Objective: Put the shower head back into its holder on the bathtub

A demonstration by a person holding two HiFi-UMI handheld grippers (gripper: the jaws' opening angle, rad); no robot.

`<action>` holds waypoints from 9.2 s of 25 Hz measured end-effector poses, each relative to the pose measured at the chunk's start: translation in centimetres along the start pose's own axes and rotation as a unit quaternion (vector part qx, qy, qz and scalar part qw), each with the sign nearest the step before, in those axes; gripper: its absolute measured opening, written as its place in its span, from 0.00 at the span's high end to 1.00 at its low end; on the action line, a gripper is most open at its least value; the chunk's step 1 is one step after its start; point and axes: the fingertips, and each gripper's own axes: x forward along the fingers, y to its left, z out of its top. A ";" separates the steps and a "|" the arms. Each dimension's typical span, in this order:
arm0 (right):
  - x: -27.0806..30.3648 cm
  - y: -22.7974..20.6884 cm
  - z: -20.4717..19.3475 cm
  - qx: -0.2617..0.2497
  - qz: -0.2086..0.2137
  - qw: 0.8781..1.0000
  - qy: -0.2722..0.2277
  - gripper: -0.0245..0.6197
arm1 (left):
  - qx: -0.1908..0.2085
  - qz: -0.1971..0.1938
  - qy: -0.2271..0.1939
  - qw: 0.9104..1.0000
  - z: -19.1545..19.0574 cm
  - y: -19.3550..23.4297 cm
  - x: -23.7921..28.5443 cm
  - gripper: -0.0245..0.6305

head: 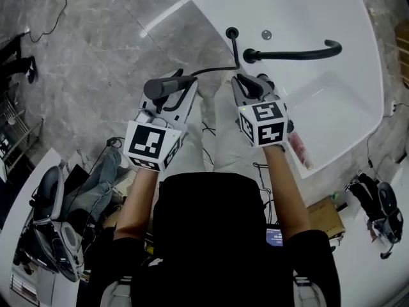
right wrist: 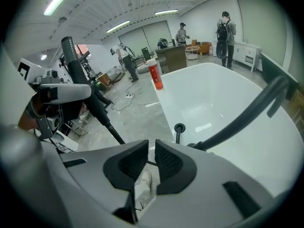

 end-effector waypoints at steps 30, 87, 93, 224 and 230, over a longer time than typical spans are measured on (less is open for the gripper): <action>12.4 -3.9 -12.6 0.064 -0.091 0.991 0.071 0.79 | -0.004 0.000 0.046 0.999 -11.7 3.0 3.5 0.74; 13.7 -7.5 -7.3 -0.071 -0.259 0.963 0.015 0.83 | -0.018 0.000 0.050 0.999 -12.2 4.1 4.1 0.74; 13.9 -7.6 -7.5 -0.051 -0.243 0.969 0.011 0.86 | -0.021 0.004 0.050 0.999 -12.5 4.3 4.2 0.74; 14.2 -7.3 -6.9 0.030 -0.186 0.978 0.093 0.77 | -0.011 0.013 0.016 1.000 -6.8 5.7 5.5 0.74; 14.2 -7.8 -7.2 0.017 -0.202 0.975 0.094 0.85 | -0.012 0.012 0.021 1.000 -7.4 5.4 5.3 0.74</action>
